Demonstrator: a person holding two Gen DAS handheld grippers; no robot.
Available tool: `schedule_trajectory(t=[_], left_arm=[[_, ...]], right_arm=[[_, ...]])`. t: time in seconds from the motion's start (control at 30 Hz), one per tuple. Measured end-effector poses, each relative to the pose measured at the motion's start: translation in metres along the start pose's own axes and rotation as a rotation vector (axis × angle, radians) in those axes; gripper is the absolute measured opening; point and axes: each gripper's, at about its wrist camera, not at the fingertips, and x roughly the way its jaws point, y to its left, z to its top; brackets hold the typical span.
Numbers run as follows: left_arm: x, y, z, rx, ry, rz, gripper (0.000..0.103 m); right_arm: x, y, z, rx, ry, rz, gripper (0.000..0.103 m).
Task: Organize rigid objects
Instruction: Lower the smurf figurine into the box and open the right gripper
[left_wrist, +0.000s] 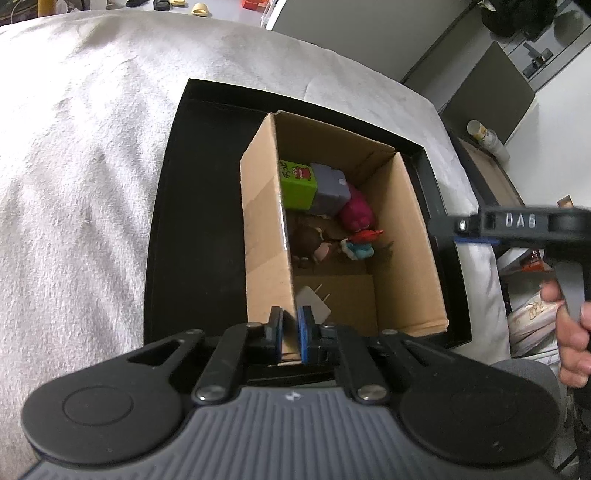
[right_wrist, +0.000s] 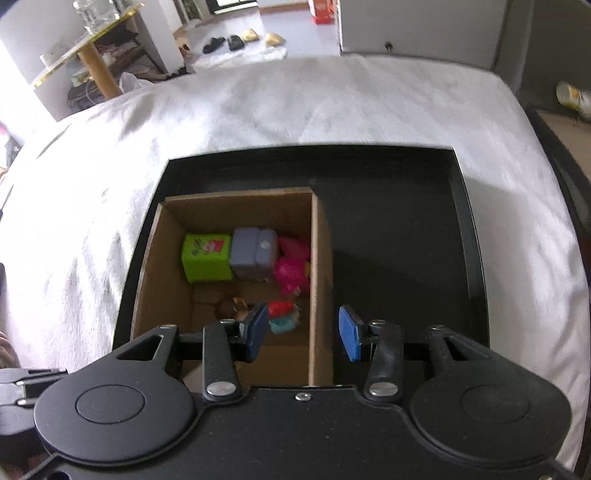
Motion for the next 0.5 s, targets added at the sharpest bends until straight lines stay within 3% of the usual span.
schedule_trajectory(t=[0.1,0.2,0.3,0.4,0.5], left_arm=[[0.0,-0.002,0.0,0.002,-0.001,0.01,0.008],[-0.001,-0.003,-0.001,0.004,0.0,0.022,0.007],[-0.002,-0.005,0.0,0.007,-0.003,0.035,0.007],[-0.003,-0.007,-0.001,0.005,-0.003,0.045,0.007],[-0.002,-0.01,0.0,0.008,-0.004,0.062,0.007]], right_arm=[[0.01,-0.003,-0.009,0.01,0.051,0.034,0.042],[0.02,0.0,-0.017,0.005,0.084,0.059,0.033],[0.02,0.001,-0.019,-0.003,0.072,0.057,0.03],[0.021,-0.006,-0.017,0.017,0.063,0.071,0.02],[0.022,-0.016,-0.014,0.058,0.058,0.101,0.019]])
